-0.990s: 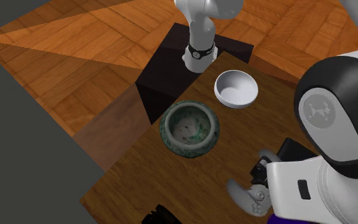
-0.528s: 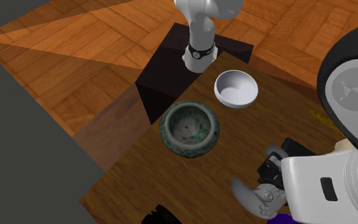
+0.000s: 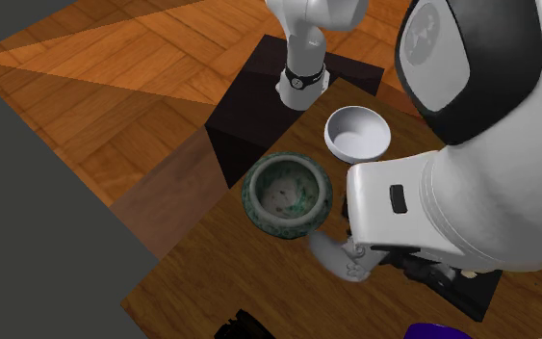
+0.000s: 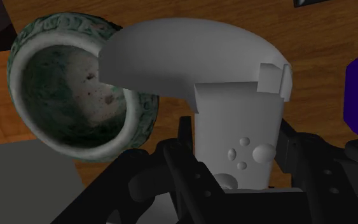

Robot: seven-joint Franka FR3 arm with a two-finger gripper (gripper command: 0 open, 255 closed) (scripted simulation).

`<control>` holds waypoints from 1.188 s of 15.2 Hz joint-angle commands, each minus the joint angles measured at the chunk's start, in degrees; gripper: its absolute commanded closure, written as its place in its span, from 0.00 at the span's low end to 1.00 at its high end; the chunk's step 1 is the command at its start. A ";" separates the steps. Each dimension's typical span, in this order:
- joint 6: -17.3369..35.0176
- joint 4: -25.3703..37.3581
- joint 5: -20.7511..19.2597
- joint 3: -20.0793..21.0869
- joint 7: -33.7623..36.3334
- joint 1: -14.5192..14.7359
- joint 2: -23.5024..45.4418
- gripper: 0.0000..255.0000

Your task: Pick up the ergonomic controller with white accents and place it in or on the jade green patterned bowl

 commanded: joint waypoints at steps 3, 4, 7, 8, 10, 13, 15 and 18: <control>2.24 -9.32 4.26 -2.05 -6.35 -3.36 -8.60 1.00; 2.67 -11.40 5.13 -2.74 -7.97 -3.98 -10.54 1.00; 3.64 -17.16 7.28 -5.20 -12.77 -5.40 -16.00 1.00; 3.88 -18.93 7.82 -6.11 -14.34 -5.77 -17.69 1.00; 4.91 -21.86 8.40 -7.33 -16.37 -6.22 -19.74 1.00; 7.23 -23.73 8.26 -7.16 -16.15 -6.16 -19.24 1.00; 8.79 -24.91 8.15 -7.03 -15.98 -6.15 -18.85 1.00; 11.12 -26.60 7.93 -6.83 -15.70 -6.14 -18.14 1.00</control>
